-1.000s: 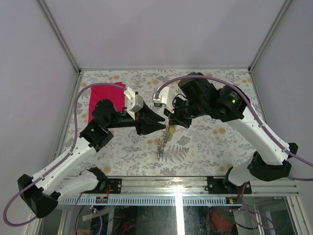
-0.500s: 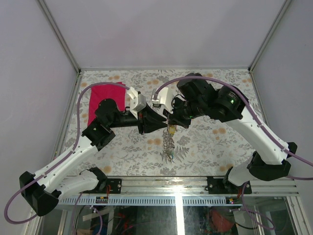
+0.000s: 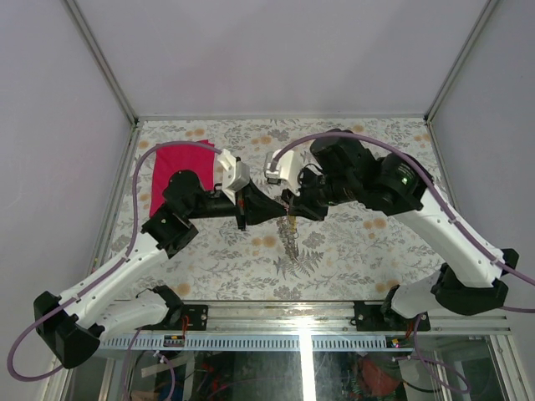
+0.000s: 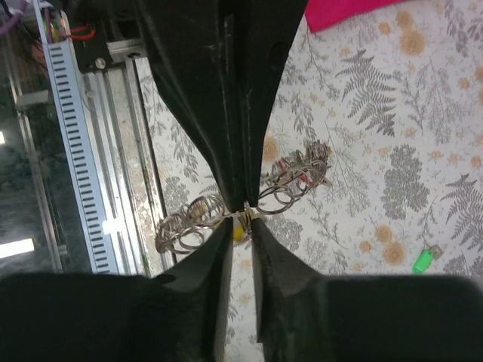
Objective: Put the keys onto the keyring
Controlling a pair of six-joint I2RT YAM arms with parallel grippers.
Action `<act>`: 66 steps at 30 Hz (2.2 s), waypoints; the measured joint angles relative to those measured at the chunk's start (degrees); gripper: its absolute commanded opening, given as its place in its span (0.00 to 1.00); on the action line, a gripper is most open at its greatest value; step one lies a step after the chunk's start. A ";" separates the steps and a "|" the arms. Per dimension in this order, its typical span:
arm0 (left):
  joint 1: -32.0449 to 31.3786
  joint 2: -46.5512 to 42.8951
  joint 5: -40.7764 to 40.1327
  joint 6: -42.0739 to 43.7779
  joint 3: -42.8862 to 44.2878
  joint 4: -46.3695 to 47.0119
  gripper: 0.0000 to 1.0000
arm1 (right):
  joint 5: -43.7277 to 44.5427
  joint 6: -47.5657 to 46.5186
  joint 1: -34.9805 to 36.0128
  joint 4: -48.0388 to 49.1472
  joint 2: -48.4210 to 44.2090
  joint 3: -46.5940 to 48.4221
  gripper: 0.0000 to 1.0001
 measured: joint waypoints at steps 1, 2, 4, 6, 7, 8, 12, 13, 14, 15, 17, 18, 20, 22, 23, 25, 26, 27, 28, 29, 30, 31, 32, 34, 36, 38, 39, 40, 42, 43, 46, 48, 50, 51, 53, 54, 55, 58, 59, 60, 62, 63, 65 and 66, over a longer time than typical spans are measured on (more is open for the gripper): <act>0.00 -0.11 0.00 -0.85 -0.52 1.31 0.00 | -0.28 0.33 0.02 1.60 -1.25 -1.51 0.32; 0.00 -0.24 0.02 -1.75 -1.05 2.58 0.00 | -0.79 0.68 0.02 3.50 -2.91 -3.41 0.35; 0.00 -0.55 0.02 -4.11 -2.49 5.81 0.00 | -1.16 1.68 0.11 8.11 -7.32 -8.24 0.39; 0.00 -0.57 0.04 -6.05 -3.26 8.26 0.00 | -0.96 3.06 0.15 12.98 -12.37 -13.14 0.41; 0.00 -0.57 0.07 -6.80 -3.45 9.29 0.00 | -0.72 3.89 0.20 16.46 -15.58 -16.37 0.41; 0.00 -0.57 0.07 -7.39 -3.54 10.19 0.00 | -0.39 4.68 0.22 19.30 -18.34 -19.12 0.42; 0.00 -0.92 0.13 -8.94 -3.58 12.52 0.00 | 3.10 10.01 0.37 34.62 -31.17 -32.89 0.43; 0.00 -1.22 0.13 -9.31 -3.65 13.20 0.00 | 3.93 11.39 0.37 37.94 -33.48 -35.63 0.43; 0.00 -1.51 0.13 -9.53 -3.76 13.55 0.00 | 4.76 12.90 0.37 41.22 -35.71 -38.25 0.43; 0.00 -1.86 0.15 -9.81 -3.91 14.12 0.00 | 5.35 14.47 0.37 44.92 -37.46 -40.74 0.43; 0.00 -2.38 0.22 -10.45 -4.17 15.32 0.00 | 6.38 17.35 0.39 51.15 -39.78 -45.33 0.41; 0.00 -2.54 0.31 -10.73 -4.24 15.82 0.00 | 6.84 18.95 0.37 54.07 -40.74 -47.93 0.40; 0.00 -2.75 0.74 -11.47 -4.24 17.20 0.00 | 7.23 21.81 0.37 58.71 -41.86 -52.41 0.41; 0.00 -2.89 1.11 -11.98 -4.28 18.23 0.00 | 7.08 24.09 0.39 61.90 -41.99 -55.54 0.43; 0.00 -2.95 1.25 -12.26 -4.28 18.64 0.00 | 6.67 25.00 0.37 63.23 -41.94 -56.50 0.45; 0.00 -3.13 1.60 -12.59 -4.31 19.12 0.00 | 5.55 26.18 0.37 64.81 -41.35 -57.22 0.49; 0.00 -3.30 1.90 -12.72 -4.31 19.32 0.00 | 4.48 26.62 0.37 65.37 -40.85 -57.24 0.52; 0.00 -3.50 2.14 -12.76 -4.31 19.43 0.00 | 3.21 26.82 0.37 65.94 -40.50 -57.16 0.54; 0.00 -3.74 2.40 -12.81 -4.31 19.54 0.00 | 1.84 26.88 0.37 66.01 -40.13 -56.83 0.55; 0.00 -3.96 2.67 -12.87 -4.31 19.61 0.00 | 0.59 26.86 0.39 66.07 -39.74 -56.43 0.55; 0.00 -4.22 3.06 -12.94 -4.31 19.61 0.00 | -0.59 26.75 0.39 66.05 -39.34 -55.93 0.55; 0.00 -4.39 3.34 -12.98 -4.31 19.61 0.00 | -1.57 26.67 0.39 66.05 -39.01 -55.47 0.54; 0.00 -4.57 3.65 -12.98 -4.31 19.61 0.00 | -2.43 26.56 0.39 66.05 -38.86 -55.15 0.54; 0.00 -4.92 4.20 -12.98 -4.31 19.61 0.00 | -3.48 26.32 0.39 66.05 -38.88 -54.84 0.54; 0.00 -5.20 4.70 -12.98 -4.31 19.58 0.00 | -4.09 26.03 0.39 66.05 -38.97 -54.77 0.54; 0.00 -5.53 5.20 -13.00 -4.31 19.61 0.00 | -4.33 25.79 0.39 66.05 -38.97 -54.77 0.54; -0.02 -5.68 5.51 -13.00 -4.28 19.61 0.00 | -4.33 25.66 0.39 66.05 -38.97 -54.77 0.54; -0.04 -5.77 5.70 -13.00 -4.28 19.61 0.00 | -4.26 25.51 0.39 66.05 -38.97 -54.77 0.53; -0.04 -5.88 6.08 -12.98 -4.28 19.52 0.00 | -4.11 25.46 0.39 66.10 -39.01 -54.77 0.53; -0.04 -5.95 6.12 -12.96 -4.28 19.50 0.00 | -4.09 25.42 0.39 66.16 -39.06 -54.77 0.54; -0.04 -6.08 6.01 -12.90 -4.28 19.10 0.00 | -4.79 24.87 0.09 66.05 -38.84 -54.53 0.54; -0.04 -6.08 5.92 -12.85 -4.28 18.78 0.00 | -8.35 24.92 -1.86 66.20 -38.01 -53.83 0.54; -0.04 -6.03 5.84 -12.87 -4.28 18.53 0.00 | -13.35 26.36 -6.01 67.67 -37.35 -53.70 0.53; -0.04 -6.01 5.77 -12.87 -4.28 18.45 0.00 | -16.24 27.80 -9.25 69.07 -37.09 -53.94 0.53; -0.04 -5.99 5.53 -12.85 -4.26 18.23 0.00 | -21.33 30.88 -15.04 72.26 -37.05 -54.77 0.52; -0.04 -6.01 5.46 -12.81 -4.26 18.16 0.00 | -24.30 32.76 -17.66 74.07 -36.98 -55.17 0.51; -0.04 -6.01 5.33 -12.74 -4.26 18.08 0.00 | -27.10 34.62 -19.52 76.15 -36.81 -55.54 0.49; -0.04 -6.01 5.03 -12.57 -4.07 17.46 0.00 | -33.79 39.39 -21.16 82.25 -35.78 -56.46 0.45; -0.04 -6.05 4.94 -12.50 -4.02 17.27 0.00 | -35.93 40.94 -21.18 84.21 -35.21 -56.83 0.44; -0.04 -6.05 4.92 -12.50 -4.02 17.07 0.00 | -36.92 41.66 -21.18 85.05 -34.86 -57.05 0.43; -0.04 -6.05 4.90 -12.48 -3.98 16.76 0.00 | -38.27 42.86 -21.27 86.09 -34.29 -57.57 0.41; -0.04 -6.05 4.90 -12.48 -3.96 16.65 0.00 | -38.77 43.23 -21.29 86.31 -34.07 -57.83 0.41; -0.04 -6.05 4.90 -12.50 -3.89 16.61 0.00 | -39.89 43.71 -21.33 86.40 -33.55 -57.99 0.39; -0.04 -6.03 4.90 -12.50 -3.85 16.61 0.00 | -40.35 43.89 -21.33 86.40 -33.29 -58.01 0.38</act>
